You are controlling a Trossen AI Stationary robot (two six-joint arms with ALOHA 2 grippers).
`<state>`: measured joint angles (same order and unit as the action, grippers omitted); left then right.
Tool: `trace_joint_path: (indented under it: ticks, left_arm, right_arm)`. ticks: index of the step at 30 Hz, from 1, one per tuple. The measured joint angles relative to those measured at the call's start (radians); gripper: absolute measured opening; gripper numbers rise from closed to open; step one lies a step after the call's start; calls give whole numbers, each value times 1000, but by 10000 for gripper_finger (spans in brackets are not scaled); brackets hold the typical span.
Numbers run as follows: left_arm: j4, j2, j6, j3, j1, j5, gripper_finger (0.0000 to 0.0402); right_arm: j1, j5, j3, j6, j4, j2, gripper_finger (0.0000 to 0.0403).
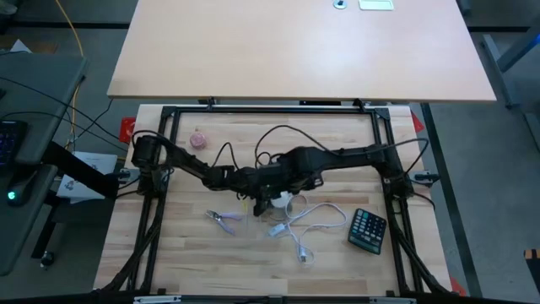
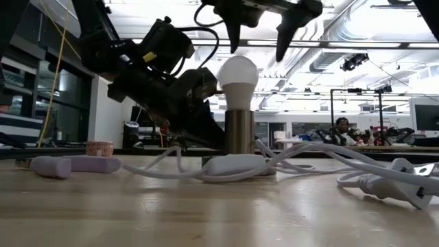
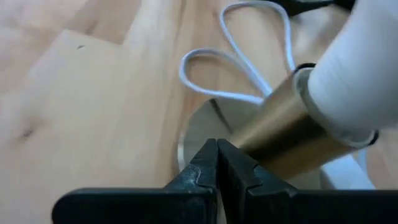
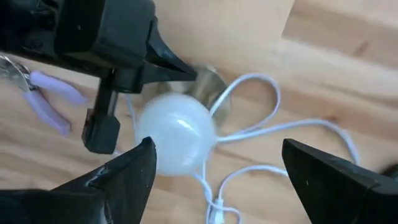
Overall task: Screw lightbulb
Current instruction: Remove the lightbulb from the lamp
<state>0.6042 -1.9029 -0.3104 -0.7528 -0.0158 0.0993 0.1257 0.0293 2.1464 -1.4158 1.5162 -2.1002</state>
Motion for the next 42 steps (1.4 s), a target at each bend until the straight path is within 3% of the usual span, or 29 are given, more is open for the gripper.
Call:
trace_joint_path:
  ticks: [10,13,16,18,20,22,25,30,36,42]
  left_arm:
    - [-217,133,122,2,114,13,0]
    - [-347,216,175,2,168,22,0]
    - [-477,329,234,2,226,43,0]
    - [-537,415,260,2,258,47,0]
    - [-567,502,259,2,284,51,0]
    - [-559,593,239,2,305,87,0]
    - [-516,723,175,2,318,136,0]
    - [-444,915,70,2,305,135,0]
    - [-332,1059,42,2,266,52,0]
    - [-234,1085,33,1,261,14,0]
  right_arm:
    - [-17,134,0,207,56,68,335]
    - [-17,141,0,412,55,92,335]
    - [-17,96,0,762,55,115,335]
    - [-17,34,0,854,53,131,335]
    - [-16,44,0,877,54,150,335]
    - [-11,84,0,941,55,174,335]
    - [3,227,-1,1005,55,234,335]
    - [11,428,-1,1045,55,415,334]
    - [12,463,-1,1042,52,640,334]
    - [79,523,-1,988,26,801,334]
